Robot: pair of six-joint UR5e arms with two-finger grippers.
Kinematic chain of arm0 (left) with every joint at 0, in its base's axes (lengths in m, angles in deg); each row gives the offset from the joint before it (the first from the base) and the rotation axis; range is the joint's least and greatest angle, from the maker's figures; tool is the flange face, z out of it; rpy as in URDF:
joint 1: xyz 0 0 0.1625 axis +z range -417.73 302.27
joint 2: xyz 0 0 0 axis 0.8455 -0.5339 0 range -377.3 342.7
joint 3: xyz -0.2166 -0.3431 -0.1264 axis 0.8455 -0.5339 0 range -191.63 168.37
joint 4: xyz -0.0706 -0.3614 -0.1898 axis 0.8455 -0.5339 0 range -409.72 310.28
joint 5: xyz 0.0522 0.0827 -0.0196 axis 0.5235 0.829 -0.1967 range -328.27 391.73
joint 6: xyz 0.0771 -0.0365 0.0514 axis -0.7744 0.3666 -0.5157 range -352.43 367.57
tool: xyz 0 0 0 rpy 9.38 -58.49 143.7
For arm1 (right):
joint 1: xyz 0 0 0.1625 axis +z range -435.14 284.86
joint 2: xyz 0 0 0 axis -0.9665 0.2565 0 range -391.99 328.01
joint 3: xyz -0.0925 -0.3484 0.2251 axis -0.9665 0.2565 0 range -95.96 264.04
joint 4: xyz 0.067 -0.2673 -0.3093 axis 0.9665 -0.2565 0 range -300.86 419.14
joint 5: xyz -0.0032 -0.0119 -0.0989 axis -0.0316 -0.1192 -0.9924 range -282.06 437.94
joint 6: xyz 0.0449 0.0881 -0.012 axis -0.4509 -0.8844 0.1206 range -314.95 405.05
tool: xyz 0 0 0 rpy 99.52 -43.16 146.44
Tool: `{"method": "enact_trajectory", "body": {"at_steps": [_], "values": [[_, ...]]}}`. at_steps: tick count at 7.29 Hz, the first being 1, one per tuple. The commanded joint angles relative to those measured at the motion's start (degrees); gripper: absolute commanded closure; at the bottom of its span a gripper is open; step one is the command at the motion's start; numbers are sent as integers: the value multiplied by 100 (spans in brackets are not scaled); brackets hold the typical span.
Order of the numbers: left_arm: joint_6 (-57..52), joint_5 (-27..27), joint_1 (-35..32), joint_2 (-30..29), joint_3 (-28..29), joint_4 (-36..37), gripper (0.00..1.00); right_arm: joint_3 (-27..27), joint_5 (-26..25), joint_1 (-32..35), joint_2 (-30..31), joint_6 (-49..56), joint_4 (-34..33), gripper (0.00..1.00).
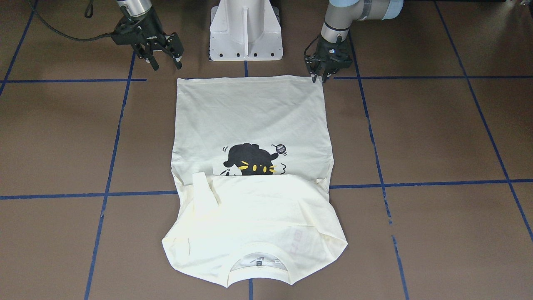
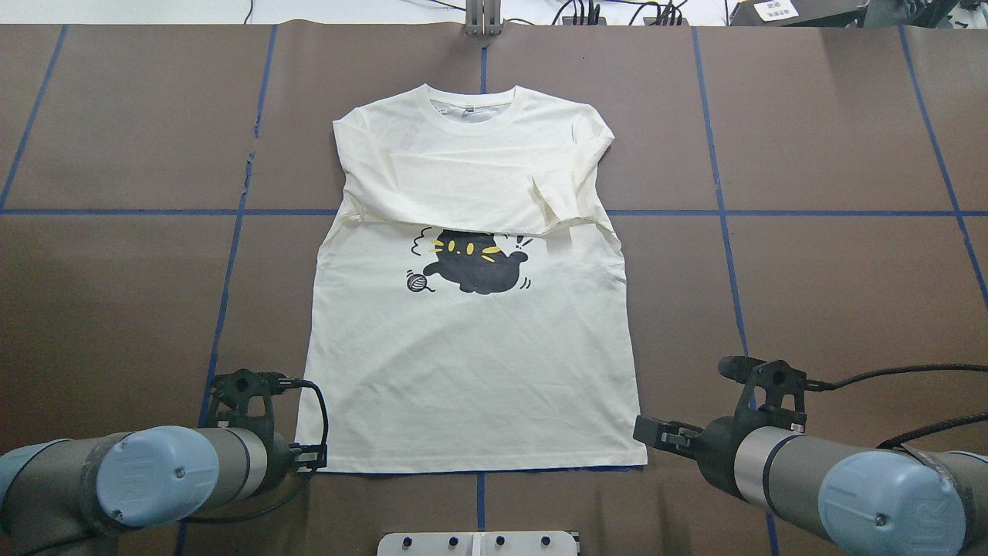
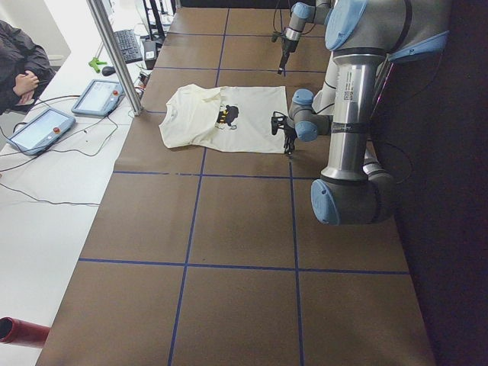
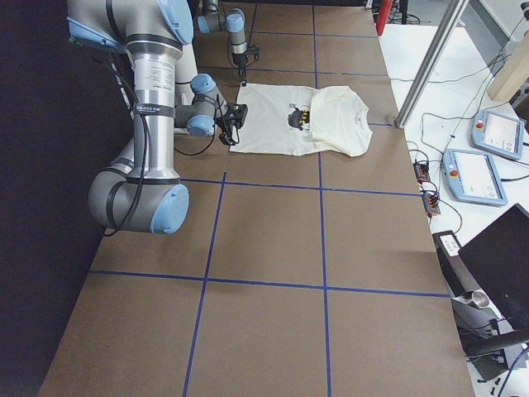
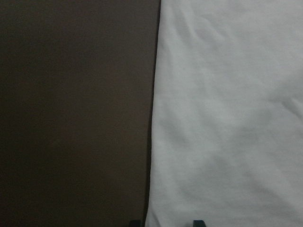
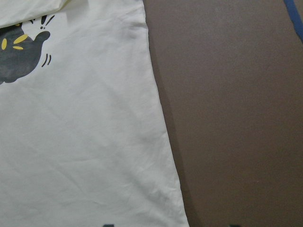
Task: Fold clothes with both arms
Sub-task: 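Lower both grippers to the hem corners nearest the robot and grasp them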
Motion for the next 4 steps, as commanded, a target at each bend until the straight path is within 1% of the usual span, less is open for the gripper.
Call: {"method": "enact_trajectory", "body": {"at_steps": [1,2,3,4], "values": [[-12,-3,24,-4,35,5,63,-5,0,4,4,0,0,15],[-21,-12,24,-4,53,5,63,4,-9,4,4,0,0,15],[-21,-12,24,-13,45,5,68,4,0,4,4,0,0,15],[-12,-21,32,-13,36,5,81,13,-9,4,4,0,0,15]]}}
